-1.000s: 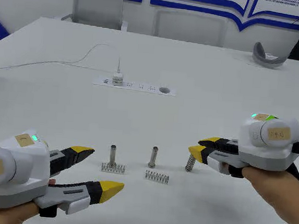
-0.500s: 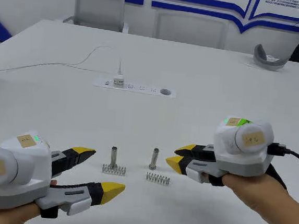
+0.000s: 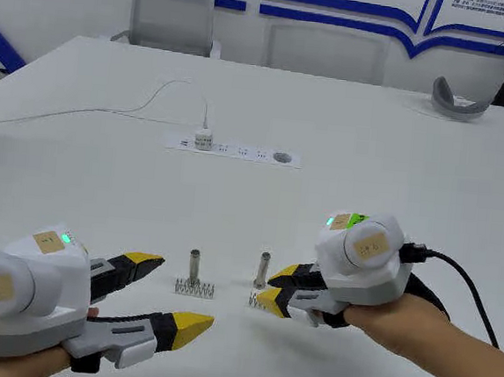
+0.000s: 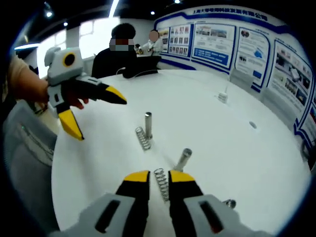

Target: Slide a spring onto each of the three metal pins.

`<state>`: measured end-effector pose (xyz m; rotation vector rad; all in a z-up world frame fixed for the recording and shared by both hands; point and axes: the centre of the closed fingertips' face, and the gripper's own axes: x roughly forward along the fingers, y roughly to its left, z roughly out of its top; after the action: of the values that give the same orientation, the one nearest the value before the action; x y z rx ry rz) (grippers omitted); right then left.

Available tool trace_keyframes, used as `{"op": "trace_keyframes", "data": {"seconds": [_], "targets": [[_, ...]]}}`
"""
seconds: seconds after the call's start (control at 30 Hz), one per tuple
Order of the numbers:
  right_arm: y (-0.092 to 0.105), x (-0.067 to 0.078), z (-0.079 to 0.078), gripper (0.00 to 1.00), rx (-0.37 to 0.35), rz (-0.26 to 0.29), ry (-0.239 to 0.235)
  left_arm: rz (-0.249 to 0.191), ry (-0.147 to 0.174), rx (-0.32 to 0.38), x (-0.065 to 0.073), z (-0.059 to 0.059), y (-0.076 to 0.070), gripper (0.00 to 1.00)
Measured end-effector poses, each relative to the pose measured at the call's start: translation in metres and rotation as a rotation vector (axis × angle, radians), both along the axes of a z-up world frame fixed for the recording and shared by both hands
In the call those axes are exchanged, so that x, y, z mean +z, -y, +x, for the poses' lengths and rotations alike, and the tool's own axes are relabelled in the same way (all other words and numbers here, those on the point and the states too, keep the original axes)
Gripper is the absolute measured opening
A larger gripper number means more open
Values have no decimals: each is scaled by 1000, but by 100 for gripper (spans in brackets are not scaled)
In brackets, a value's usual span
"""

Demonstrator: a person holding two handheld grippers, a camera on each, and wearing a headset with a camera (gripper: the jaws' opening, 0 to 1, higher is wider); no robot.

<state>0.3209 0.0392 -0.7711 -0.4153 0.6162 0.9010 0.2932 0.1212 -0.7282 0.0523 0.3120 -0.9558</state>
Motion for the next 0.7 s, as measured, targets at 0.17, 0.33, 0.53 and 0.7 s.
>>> {"op": "trace_keyframes", "data": {"seconds": [0.17, 0.33, 0.53, 0.7], "targets": [[-7, -8, 1, 15, 49, -50, -9, 1, -1, -2, 0, -1, 1, 63], [-10, -15, 4, 15, 78, -90, -20, 3, 0, -1, 0, -1, 0, 63], [-11, -21, 6, 14, 109, -136, -34, 4, -2, -1, 0, -1, 0, 63], [-12, -25, 8, 13, 130, -164, -53, 2, -2, 0, 0, -1, 1, 63]]}}
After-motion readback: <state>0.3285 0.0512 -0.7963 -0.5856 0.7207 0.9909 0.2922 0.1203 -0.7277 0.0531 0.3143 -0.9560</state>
